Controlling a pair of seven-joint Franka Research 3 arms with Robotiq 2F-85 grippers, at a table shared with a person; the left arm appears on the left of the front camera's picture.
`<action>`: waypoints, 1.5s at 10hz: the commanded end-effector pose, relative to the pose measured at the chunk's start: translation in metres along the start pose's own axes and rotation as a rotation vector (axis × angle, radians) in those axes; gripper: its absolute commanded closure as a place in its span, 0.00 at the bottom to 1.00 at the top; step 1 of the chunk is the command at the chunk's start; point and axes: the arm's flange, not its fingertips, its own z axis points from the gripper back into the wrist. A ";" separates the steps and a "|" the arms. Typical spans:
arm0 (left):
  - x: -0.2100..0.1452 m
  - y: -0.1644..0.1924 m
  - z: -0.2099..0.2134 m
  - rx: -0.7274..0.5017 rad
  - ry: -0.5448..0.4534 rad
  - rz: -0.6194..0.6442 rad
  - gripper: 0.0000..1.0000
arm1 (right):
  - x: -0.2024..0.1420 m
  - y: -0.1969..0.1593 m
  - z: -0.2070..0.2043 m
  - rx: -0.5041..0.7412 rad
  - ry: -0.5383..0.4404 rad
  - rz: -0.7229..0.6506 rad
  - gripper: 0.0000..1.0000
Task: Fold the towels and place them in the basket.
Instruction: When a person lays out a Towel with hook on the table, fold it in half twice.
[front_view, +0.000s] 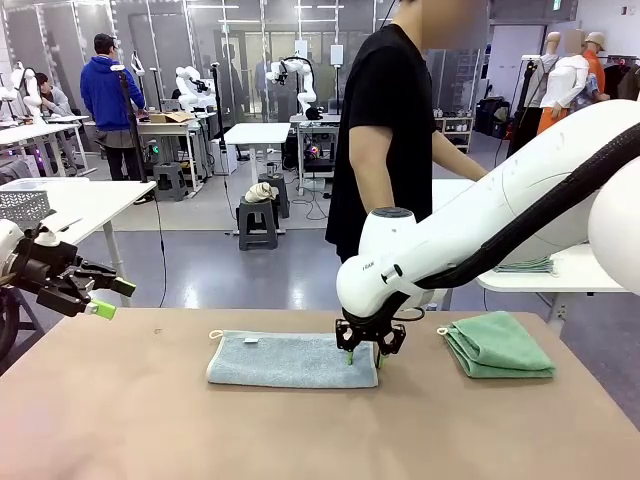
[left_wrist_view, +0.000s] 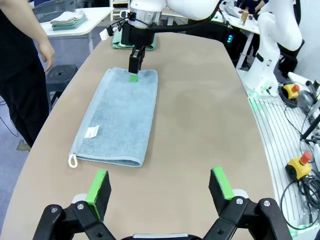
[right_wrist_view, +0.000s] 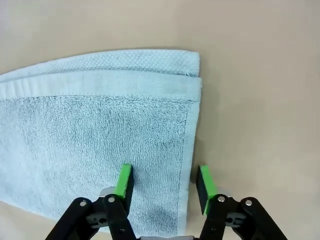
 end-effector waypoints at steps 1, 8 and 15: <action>0.001 -0.004 0.001 0.005 0.003 -0.003 0.00 | 0.007 0.000 -0.002 0.027 0.024 0.010 0.56; 0.001 -0.004 0.001 0.005 0.003 -0.003 0.00 | 0.003 -0.011 -0.003 0.022 0.014 0.019 1.00; 0.001 -0.004 0.001 0.005 0.003 -0.003 0.00 | -0.004 -0.071 0.042 -0.028 -0.046 0.073 1.00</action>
